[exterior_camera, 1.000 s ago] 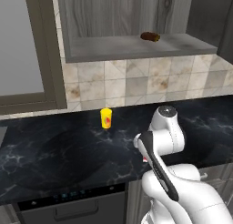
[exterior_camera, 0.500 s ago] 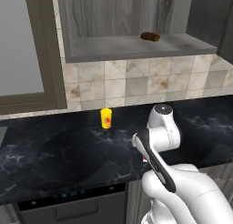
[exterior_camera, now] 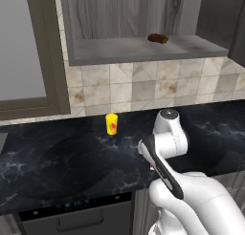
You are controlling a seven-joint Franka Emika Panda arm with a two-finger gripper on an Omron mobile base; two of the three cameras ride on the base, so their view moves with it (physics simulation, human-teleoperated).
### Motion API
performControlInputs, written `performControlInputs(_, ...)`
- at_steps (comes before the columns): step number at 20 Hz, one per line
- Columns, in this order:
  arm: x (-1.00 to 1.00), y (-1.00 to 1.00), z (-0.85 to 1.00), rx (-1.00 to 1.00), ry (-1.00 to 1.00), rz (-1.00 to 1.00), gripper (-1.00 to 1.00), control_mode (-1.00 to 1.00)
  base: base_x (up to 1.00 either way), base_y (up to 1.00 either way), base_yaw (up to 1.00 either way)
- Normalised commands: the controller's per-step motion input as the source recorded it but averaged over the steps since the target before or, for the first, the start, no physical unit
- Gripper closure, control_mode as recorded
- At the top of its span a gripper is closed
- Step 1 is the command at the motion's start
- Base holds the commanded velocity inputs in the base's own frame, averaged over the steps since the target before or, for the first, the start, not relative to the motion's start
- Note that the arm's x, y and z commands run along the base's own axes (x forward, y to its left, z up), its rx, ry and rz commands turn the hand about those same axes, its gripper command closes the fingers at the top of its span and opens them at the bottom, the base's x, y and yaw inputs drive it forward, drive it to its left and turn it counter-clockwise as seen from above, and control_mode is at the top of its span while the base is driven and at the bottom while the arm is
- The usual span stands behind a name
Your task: Pick the canned food and bar from the counter and place them in the cabinets closest to them.
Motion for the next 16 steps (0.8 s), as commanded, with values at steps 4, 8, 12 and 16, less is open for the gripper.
performControlInputs(4, 0.0, -0.08, -0.3, 0.0, 0.0, 0.0, -1.0, -1.0, 0.0, 0.0, 0.0)
performControlInputs(8, 0.0, -0.13, -0.39, 0.0, -0.03, 0.0, -1.0, -1.0, 0.0, 0.0, 0.0)
performControlInputs(12, 0.0, -0.07, -0.38, 0.01, -0.04, 0.0, -1.0, -1.0, 0.0, 0.0, 0.0)
performControlInputs(16, 0.0, -0.02, -0.52, 0.02, -0.02, 0.0, -1.0, -1.0, 0.0, 0.0, 0.0)
